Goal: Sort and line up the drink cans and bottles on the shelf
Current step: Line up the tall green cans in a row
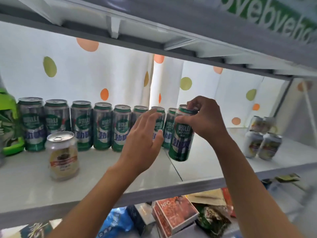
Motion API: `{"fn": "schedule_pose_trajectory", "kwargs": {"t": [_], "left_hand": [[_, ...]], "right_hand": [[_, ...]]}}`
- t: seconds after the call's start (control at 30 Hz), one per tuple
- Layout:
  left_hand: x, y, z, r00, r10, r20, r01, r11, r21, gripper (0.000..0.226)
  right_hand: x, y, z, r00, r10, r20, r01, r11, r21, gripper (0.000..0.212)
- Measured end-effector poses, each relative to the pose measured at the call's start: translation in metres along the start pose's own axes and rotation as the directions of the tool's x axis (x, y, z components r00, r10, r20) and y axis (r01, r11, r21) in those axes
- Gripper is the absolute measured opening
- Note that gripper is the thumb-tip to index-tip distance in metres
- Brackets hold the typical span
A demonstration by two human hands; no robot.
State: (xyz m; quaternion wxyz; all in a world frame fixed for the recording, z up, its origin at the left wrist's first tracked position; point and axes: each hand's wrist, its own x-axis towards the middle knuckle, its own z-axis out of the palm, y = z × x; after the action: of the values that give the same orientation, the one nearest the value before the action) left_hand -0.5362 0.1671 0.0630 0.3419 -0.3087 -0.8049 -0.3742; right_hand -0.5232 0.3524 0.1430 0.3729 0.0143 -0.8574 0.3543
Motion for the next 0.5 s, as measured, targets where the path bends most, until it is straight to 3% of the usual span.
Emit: {"fn": "schedule_pose_trajectory", "kwargs": {"t": [0.33,0.5], "left_hand": [[0.047,0.001,0.078,0.999,-0.014,0.043,0.007,0.990,0.139,0.048],[0.063,-0.003,0.095,0.996,0.064,-0.063,-0.051,0.981,0.186,0.040]], "right_hand": [[0.058,0.076,-0.005,0.996,-0.063,0.061,0.067,0.996,-0.065,0.043],[0.074,0.102,0.008,0.992,-0.072,0.102,0.072,0.997,0.008,0.040]]}}
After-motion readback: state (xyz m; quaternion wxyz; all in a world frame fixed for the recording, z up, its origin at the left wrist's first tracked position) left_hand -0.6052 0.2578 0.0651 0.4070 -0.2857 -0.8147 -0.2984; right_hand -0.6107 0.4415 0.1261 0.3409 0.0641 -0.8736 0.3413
